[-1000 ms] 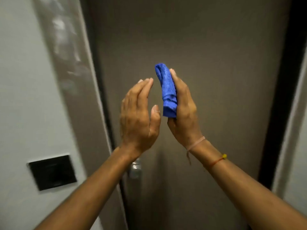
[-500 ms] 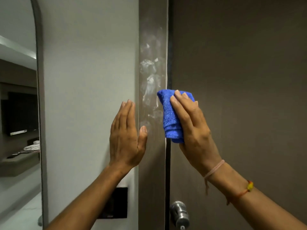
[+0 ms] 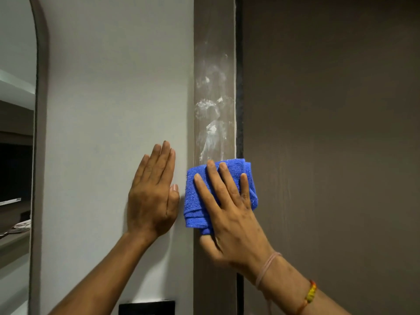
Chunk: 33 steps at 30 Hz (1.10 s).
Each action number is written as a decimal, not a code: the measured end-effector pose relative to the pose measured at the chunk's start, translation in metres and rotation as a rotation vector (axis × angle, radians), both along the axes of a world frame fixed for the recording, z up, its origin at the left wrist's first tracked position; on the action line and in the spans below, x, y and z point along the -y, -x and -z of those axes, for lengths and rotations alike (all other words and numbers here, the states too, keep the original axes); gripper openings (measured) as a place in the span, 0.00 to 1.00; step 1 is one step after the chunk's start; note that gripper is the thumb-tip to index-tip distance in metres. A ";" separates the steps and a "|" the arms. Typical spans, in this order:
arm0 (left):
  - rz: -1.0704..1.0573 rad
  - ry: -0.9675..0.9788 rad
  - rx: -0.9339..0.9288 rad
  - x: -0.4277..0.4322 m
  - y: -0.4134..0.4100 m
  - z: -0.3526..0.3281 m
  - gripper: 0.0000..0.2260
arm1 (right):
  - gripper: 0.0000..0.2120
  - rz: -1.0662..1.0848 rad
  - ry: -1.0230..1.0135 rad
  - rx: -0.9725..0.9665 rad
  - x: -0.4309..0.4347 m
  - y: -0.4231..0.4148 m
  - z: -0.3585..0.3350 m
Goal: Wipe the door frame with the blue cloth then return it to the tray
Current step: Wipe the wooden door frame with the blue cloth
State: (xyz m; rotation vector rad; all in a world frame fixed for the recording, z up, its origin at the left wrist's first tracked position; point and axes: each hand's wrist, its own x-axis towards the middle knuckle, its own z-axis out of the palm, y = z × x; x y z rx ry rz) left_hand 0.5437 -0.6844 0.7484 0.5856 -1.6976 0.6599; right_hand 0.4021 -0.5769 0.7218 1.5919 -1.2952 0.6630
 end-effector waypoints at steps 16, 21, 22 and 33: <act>0.039 0.025 -0.027 0.007 -0.001 0.005 0.26 | 0.31 0.166 0.314 0.277 0.040 -0.027 -0.020; -0.046 0.016 -0.024 0.006 0.001 0.006 0.26 | 0.31 0.161 0.328 0.265 0.043 -0.025 -0.081; -0.058 0.018 -0.025 0.006 0.001 0.006 0.26 | 0.31 0.166 0.333 0.260 0.043 -0.025 -0.090; -0.040 0.032 -0.028 0.010 0.002 0.007 0.26 | 0.30 0.131 0.401 0.274 0.050 -0.026 -0.142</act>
